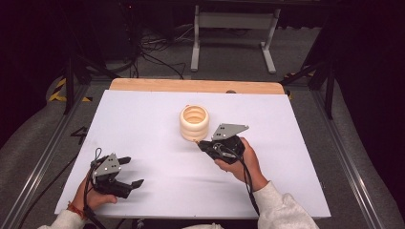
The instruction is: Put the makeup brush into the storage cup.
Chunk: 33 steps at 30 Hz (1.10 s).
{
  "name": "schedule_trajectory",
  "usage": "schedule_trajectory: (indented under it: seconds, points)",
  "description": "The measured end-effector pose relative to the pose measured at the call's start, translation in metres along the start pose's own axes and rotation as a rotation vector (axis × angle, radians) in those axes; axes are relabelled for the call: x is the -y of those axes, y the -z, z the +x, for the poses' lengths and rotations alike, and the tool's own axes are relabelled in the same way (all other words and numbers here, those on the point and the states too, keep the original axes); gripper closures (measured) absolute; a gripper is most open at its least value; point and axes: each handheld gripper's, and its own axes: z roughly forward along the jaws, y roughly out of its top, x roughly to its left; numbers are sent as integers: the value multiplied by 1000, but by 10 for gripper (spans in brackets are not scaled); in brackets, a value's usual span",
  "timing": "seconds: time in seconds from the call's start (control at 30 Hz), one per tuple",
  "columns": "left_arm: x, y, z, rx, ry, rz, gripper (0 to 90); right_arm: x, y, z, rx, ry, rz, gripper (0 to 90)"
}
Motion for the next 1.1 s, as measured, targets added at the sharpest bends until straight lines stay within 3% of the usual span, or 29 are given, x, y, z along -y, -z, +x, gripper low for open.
schedule_trajectory:
  seconds: [0.47, 1.1]
  points:
    - [0, 0, 0, 4, 6, -3, 80, -6, 21, -11, 21, -16, -119, 849]
    - [0, 1, 1, 8, 8, -10, 80, -13, 31, -21, 33, -26, -229, 849]
